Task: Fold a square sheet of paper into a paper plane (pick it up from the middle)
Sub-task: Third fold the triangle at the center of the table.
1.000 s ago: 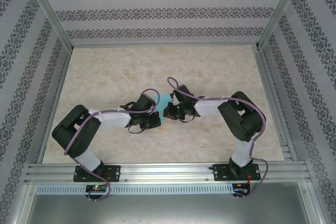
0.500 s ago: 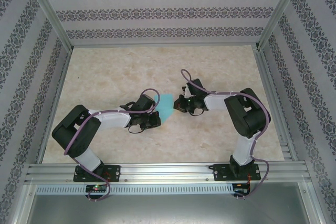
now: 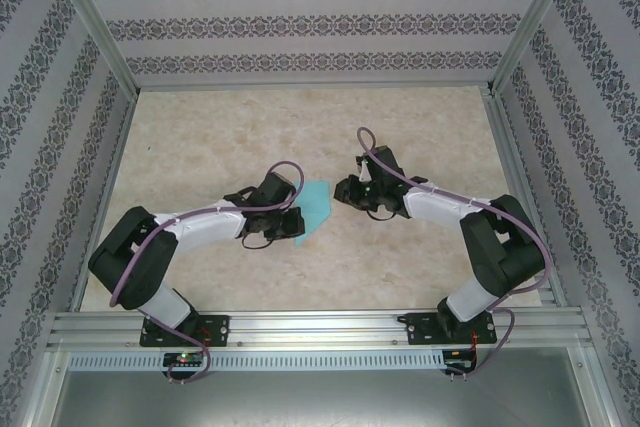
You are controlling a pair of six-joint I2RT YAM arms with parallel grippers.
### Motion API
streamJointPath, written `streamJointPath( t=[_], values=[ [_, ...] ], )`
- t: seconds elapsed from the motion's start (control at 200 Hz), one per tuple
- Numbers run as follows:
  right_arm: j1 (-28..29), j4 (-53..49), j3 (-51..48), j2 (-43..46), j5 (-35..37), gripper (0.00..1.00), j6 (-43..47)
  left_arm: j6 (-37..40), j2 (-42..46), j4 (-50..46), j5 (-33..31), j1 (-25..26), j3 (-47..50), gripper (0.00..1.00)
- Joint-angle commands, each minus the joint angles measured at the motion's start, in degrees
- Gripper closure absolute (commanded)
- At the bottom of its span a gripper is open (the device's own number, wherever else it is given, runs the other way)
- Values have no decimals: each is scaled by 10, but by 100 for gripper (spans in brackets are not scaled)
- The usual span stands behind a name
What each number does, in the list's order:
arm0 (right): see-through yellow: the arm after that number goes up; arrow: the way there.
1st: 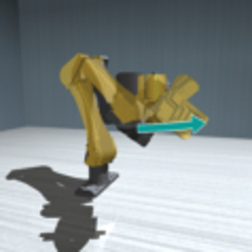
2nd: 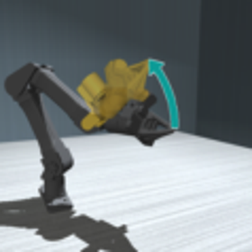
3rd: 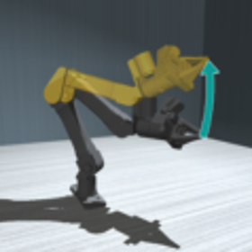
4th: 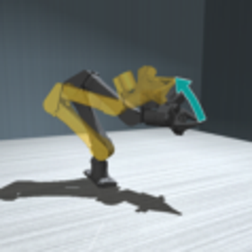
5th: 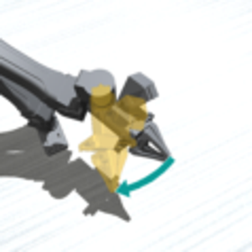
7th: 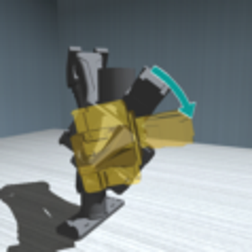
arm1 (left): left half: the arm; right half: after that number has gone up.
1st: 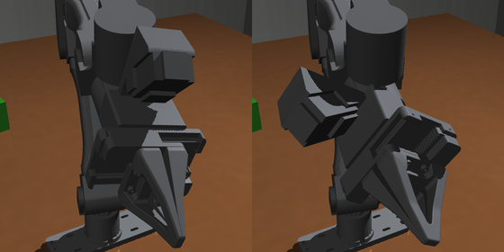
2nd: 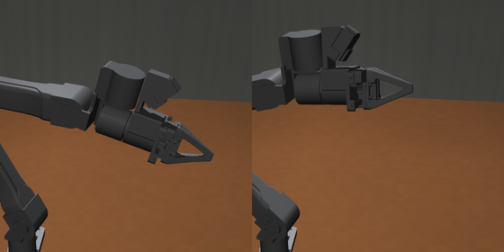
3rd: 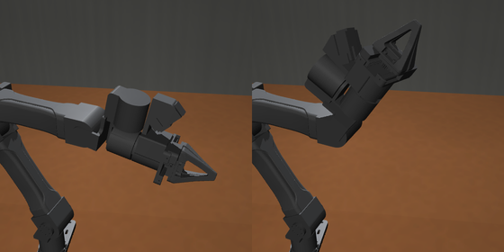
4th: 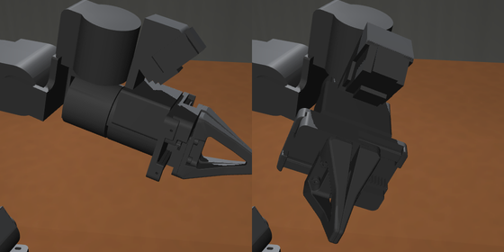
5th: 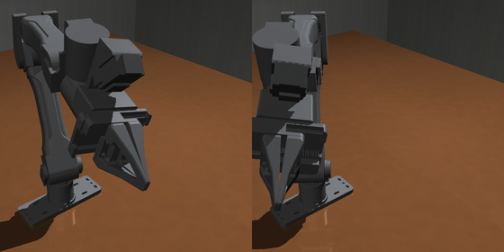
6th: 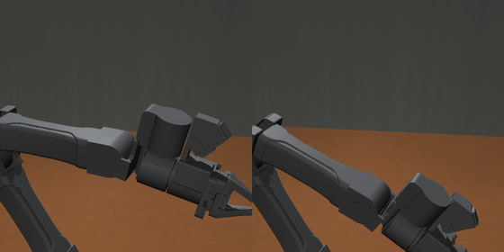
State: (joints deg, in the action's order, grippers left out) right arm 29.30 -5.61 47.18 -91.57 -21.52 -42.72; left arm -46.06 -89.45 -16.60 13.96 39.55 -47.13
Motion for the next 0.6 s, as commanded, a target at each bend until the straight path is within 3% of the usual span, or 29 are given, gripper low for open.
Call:
streamJointPath(
  t=[0.0,0.245,0.594],
  values=[
    [15,19,-14,-1,-7,68,-31,28,7,-22,-57,6,-34,90],
    [36,51,-6,-47,-19,57,-66,35,-45,-31,-87,5,-70,93],
    [42,71,2,-83,-37,59,-78,28,-99,-52,-124,5,-84,96]
  ],
)
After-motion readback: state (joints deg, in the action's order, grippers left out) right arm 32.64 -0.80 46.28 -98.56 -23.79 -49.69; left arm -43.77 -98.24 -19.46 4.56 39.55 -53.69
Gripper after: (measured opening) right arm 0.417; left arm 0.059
